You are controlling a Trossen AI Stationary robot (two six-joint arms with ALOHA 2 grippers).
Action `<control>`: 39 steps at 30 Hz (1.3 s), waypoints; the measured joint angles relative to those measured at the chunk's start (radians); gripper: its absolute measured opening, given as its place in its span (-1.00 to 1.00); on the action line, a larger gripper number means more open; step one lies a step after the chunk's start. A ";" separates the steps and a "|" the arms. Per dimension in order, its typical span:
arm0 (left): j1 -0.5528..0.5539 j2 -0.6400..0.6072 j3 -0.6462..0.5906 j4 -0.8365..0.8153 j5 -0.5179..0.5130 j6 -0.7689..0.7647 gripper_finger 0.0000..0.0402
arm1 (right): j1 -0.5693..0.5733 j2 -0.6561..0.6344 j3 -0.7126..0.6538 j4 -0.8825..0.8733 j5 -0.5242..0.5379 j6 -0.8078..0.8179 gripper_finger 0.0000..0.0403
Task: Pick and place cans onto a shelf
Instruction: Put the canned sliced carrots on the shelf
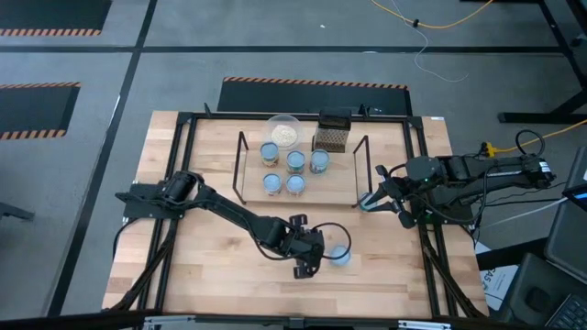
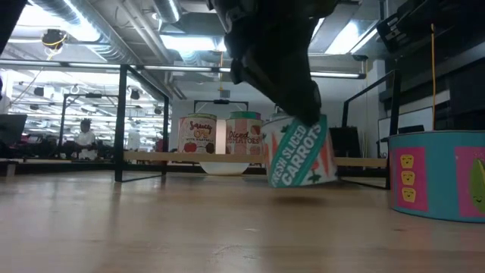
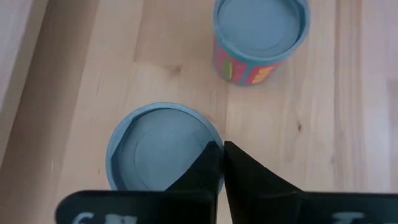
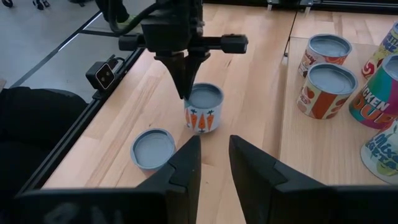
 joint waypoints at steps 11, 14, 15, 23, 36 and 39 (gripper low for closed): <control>0.000 0.000 -0.005 -0.007 -0.011 0.000 -0.96 | 0.000 0.000 0.000 0.000 0.000 0.000 -0.56; 0.000 0.000 -0.005 -0.007 -0.011 0.000 -0.95 | 0.000 0.000 0.000 0.000 0.000 0.000 -0.56; 0.000 0.000 -0.005 -0.006 -0.011 0.000 -0.95 | 0.000 0.000 0.000 0.000 0.000 0.000 -0.56; 0.000 0.000 -0.005 -0.006 -0.011 0.001 -0.93 | 0.000 0.000 0.000 0.000 0.000 0.000 -0.56; 0.000 0.000 -0.006 0.003 -0.012 0.001 -0.70 | 0.000 0.000 0.000 0.000 0.000 0.000 -0.56; 0.001 0.000 -0.006 0.021 -0.012 0.006 -0.67 | 0.000 0.000 0.000 0.000 0.000 0.000 -0.56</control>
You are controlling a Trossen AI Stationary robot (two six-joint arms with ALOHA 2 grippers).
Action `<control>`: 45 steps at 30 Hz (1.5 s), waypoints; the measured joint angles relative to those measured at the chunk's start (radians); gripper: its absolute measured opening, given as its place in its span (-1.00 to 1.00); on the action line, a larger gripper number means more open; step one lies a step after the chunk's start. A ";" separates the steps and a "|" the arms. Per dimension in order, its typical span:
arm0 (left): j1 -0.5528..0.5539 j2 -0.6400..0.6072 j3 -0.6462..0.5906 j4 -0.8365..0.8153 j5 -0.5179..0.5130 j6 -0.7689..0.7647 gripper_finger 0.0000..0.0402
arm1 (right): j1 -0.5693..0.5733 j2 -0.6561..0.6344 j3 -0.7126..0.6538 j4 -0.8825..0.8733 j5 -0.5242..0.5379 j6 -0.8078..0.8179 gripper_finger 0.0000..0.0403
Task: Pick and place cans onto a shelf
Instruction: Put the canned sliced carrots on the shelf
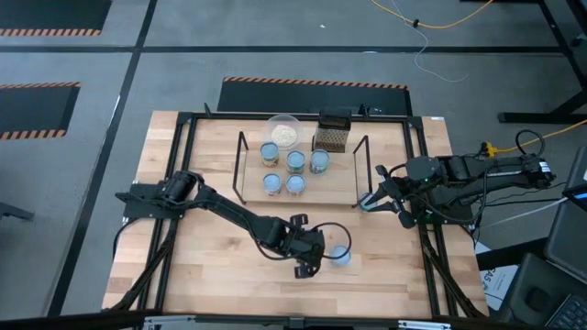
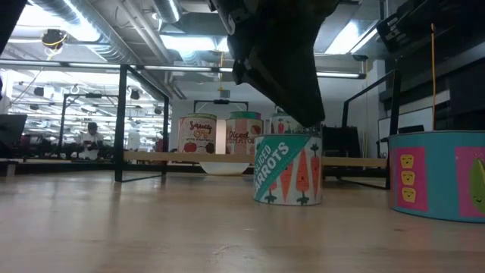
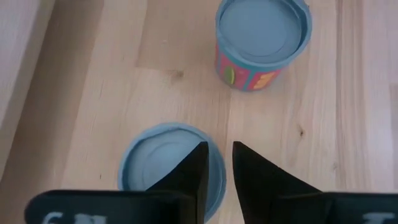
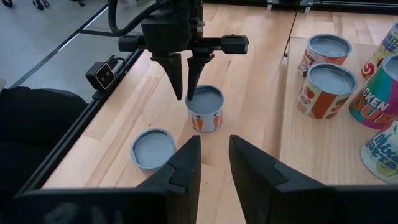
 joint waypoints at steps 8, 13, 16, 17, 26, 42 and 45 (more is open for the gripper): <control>0.003 -0.030 0.000 0.007 -0.010 0.088 -0.67 | 0.000 0.005 0.000 0.021 0.000 0.016 -0.56; 0.002 -0.086 0.000 -0.031 -0.022 0.122 -0.67 | 0.000 0.050 0.000 0.142 -0.004 0.087 -0.56; -0.001 -0.134 0.001 -0.056 -0.040 0.129 -0.67 | 0.006 0.101 0.000 0.246 -0.029 0.111 -0.56; -0.004 -0.158 0.000 -0.092 -0.048 0.130 -0.67 | 0.012 0.125 0.000 0.275 -0.039 0.111 -0.56; -0.090 -0.358 0.000 -0.316 -0.292 0.120 -0.67 | 0.124 0.374 0.012 0.586 -0.032 0.138 -0.56; -0.397 -0.451 -0.162 -0.529 -0.569 -0.292 -0.67 | 0.206 0.821 0.239 0.570 0.082 0.159 -0.56; -0.419 -0.453 -0.274 -0.462 -0.578 -0.391 -0.67 | 0.210 0.895 0.275 0.578 0.082 0.160 -0.56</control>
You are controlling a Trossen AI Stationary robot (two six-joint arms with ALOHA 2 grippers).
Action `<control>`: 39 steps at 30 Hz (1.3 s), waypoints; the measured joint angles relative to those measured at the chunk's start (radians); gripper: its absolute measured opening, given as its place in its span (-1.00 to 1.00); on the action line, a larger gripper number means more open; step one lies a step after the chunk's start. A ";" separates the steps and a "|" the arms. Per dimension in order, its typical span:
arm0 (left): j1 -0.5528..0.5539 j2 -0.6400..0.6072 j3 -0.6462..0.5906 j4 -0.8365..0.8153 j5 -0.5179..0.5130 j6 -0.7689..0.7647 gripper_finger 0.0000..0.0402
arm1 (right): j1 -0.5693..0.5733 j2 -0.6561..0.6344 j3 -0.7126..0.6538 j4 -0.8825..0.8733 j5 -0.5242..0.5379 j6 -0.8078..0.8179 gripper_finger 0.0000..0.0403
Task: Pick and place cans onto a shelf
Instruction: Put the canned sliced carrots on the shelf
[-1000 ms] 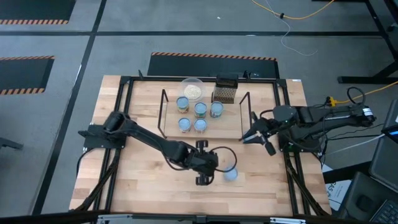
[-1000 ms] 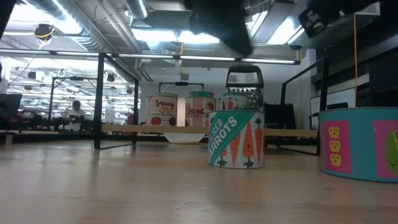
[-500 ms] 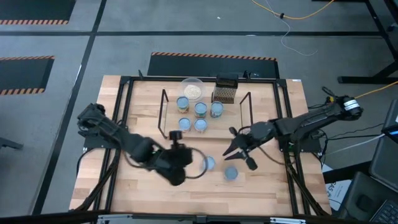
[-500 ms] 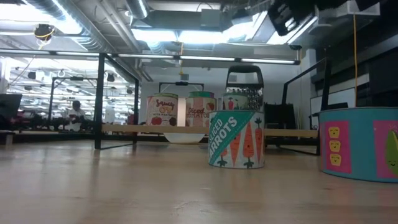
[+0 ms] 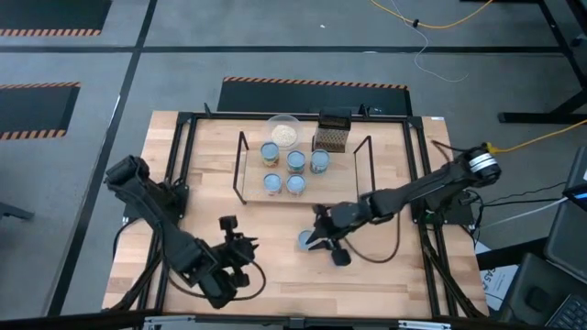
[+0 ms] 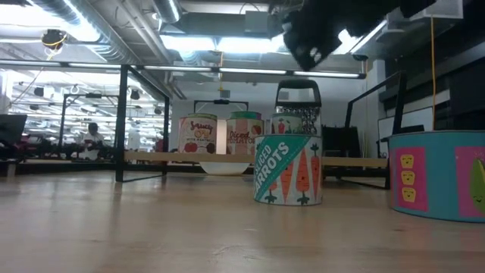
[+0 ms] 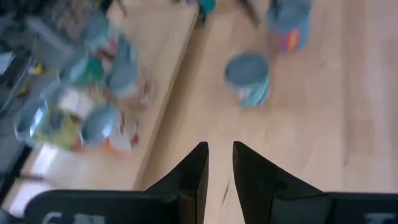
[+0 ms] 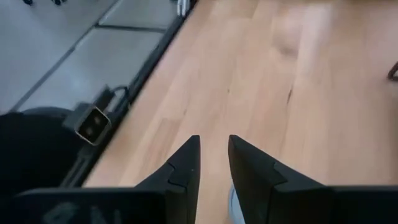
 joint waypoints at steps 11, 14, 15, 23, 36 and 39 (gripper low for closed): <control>0.026 0.002 -0.302 0.315 0.050 -0.092 -0.67 | 0.018 0.214 0.067 -0.008 0.002 0.004 -0.56; 0.042 0.002 -0.326 0.362 0.062 -0.087 -0.67 | 0.018 0.234 0.067 -0.008 0.044 0.004 -0.56; 0.044 0.002 -0.327 0.368 0.064 -0.087 -0.67 | 0.018 0.237 0.067 -0.014 0.056 0.004 -0.56; 0.055 0.001 -0.327 0.375 0.063 -0.084 -0.67 | 0.018 0.236 0.068 -0.018 0.075 0.005 -0.56; 0.054 0.001 -0.327 0.387 0.064 -0.084 -0.67 | 0.035 0.232 0.134 -0.102 0.076 0.002 -0.56; 0.054 0.001 -0.327 0.387 0.064 -0.084 -0.67 | 0.035 0.232 0.139 -0.111 0.110 0.007 -0.56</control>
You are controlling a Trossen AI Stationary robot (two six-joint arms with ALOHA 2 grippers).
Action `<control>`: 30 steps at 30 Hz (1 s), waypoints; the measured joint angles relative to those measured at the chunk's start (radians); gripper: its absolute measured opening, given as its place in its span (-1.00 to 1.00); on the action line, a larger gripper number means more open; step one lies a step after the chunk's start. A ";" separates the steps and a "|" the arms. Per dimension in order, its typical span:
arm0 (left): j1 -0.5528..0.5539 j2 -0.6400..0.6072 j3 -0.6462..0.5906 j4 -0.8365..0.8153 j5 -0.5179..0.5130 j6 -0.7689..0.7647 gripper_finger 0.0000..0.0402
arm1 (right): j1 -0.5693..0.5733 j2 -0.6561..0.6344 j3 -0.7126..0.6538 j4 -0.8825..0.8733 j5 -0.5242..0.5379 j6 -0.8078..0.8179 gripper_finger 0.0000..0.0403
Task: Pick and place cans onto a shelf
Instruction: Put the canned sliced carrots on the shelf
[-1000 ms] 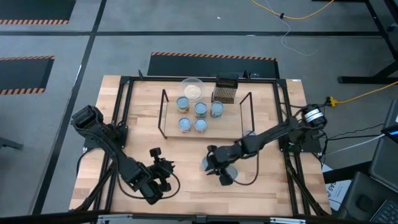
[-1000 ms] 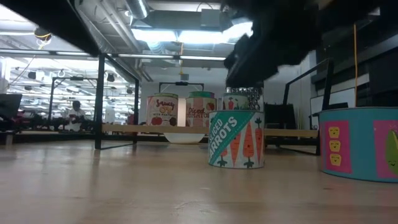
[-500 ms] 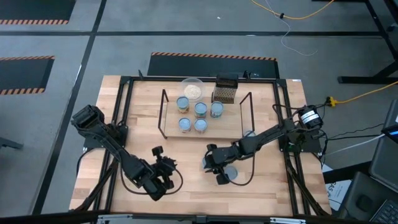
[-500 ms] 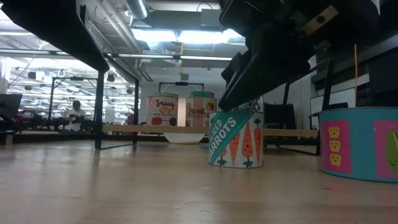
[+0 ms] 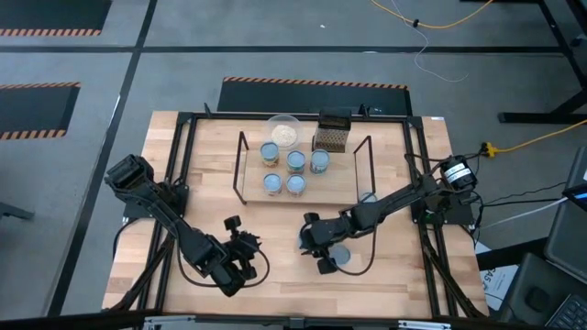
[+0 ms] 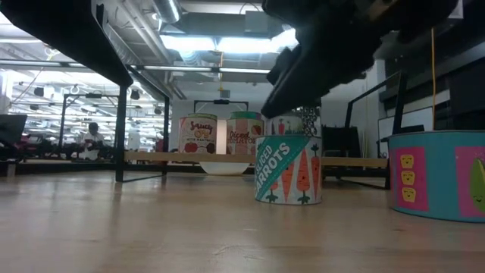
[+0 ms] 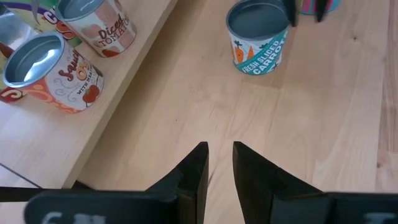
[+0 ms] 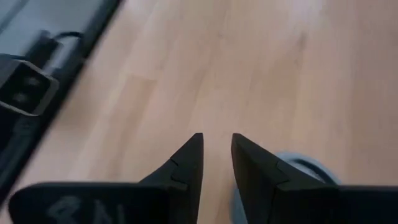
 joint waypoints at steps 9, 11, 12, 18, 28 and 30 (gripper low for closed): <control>0.000 0.000 0.000 0.000 0.000 0.000 -0.67 | 0.003 0.000 0.000 -0.067 0.079 0.050 -0.56; 0.000 0.000 0.000 0.000 0.000 0.000 -0.67 | 0.007 0.000 0.000 -0.066 0.074 0.050 -0.56; 0.000 0.000 0.000 0.000 0.000 0.000 -0.67 | 0.008 0.000 0.000 -0.067 0.073 0.050 -0.56; 0.000 0.000 0.000 0.005 0.000 0.000 -0.67 | 0.006 0.000 0.000 -0.066 0.070 0.069 -0.56; 0.000 0.000 0.000 0.007 0.000 0.000 -0.67 | 0.007 0.027 -0.003 -0.069 0.097 0.101 -0.56; 0.000 0.000 0.000 0.007 0.000 0.001 -0.67 | 0.007 0.036 -0.001 -0.061 0.103 0.101 -0.56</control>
